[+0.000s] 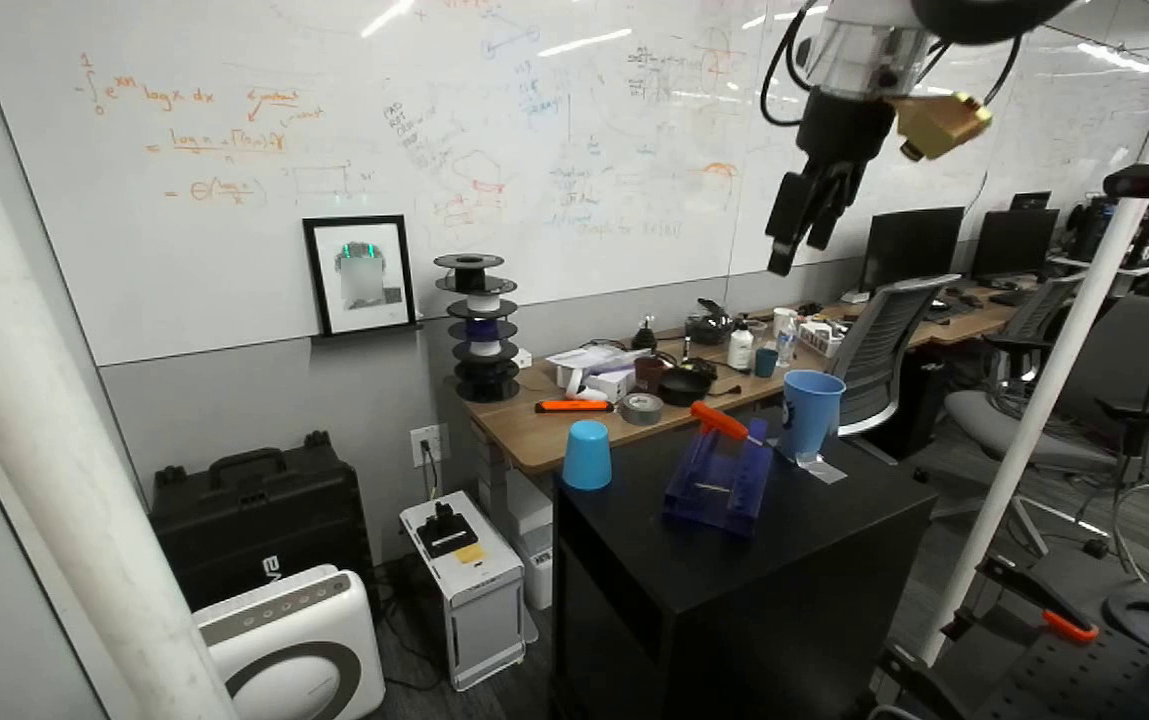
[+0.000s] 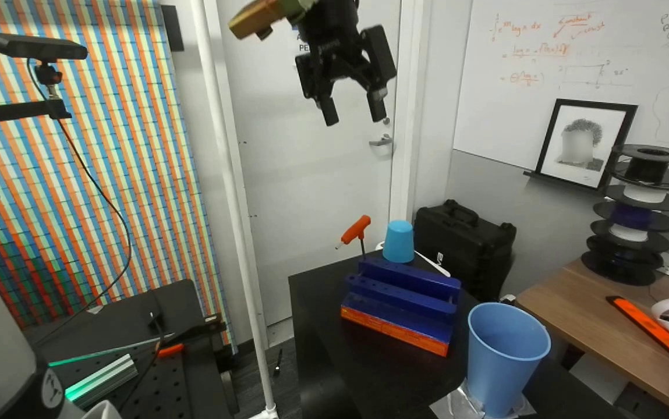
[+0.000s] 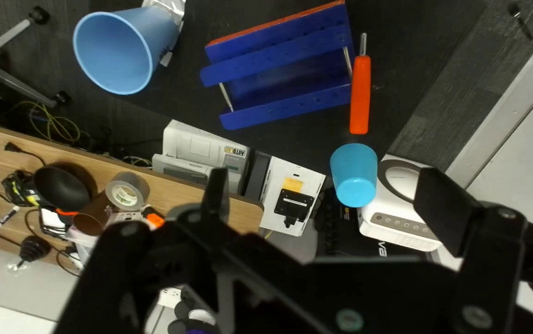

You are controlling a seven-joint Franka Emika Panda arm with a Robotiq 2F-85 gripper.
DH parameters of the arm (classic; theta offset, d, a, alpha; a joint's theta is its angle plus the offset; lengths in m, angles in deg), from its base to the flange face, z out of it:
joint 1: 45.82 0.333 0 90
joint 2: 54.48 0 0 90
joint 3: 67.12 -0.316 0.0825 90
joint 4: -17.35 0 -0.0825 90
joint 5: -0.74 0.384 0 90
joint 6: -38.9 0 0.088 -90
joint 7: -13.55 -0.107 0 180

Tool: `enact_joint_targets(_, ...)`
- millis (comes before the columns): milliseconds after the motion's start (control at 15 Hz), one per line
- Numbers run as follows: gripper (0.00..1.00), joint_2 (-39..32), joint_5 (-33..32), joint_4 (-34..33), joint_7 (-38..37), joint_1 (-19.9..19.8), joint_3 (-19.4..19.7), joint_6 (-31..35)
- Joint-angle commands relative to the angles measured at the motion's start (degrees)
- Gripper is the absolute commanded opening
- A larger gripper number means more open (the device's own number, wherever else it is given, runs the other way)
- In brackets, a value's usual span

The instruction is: Put the red object on the blue rack in the blue cup

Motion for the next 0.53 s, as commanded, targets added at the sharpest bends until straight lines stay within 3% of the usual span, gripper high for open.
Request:
enact_joint_targets(0, 1.0, -7.8, 0.1, 3.3, -1.4, 1.2, -0.2, 10.7)
enact_joint_targets(467, 1.0, -23.8, -5.6, 5.1, -7.6, -0.3, -0.7, 27.4)
